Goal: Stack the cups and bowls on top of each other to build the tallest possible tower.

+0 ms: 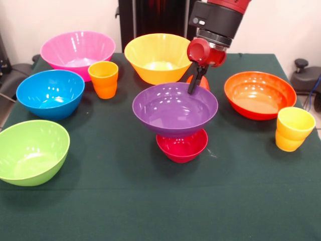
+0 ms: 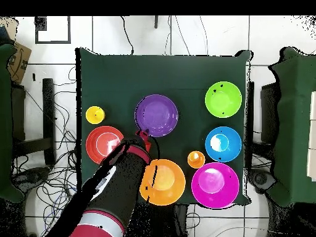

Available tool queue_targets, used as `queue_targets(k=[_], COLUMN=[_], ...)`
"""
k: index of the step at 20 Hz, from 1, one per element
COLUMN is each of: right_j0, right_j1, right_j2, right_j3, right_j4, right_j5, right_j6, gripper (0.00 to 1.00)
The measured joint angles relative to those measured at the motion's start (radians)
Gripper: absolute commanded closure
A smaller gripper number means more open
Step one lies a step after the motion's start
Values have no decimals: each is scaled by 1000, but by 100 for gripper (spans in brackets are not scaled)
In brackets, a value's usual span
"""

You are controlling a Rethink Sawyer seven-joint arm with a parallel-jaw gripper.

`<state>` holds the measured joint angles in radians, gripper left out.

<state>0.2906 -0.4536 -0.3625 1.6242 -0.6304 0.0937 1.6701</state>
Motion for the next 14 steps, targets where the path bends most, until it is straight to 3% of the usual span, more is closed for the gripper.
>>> queue_targets(k=[14], right_j0=[0], right_j1=[52], right_j2=[-1], right_j3=[-27], right_j4=[0], right_j5=[-17], right_j6=[0], gripper=[100])
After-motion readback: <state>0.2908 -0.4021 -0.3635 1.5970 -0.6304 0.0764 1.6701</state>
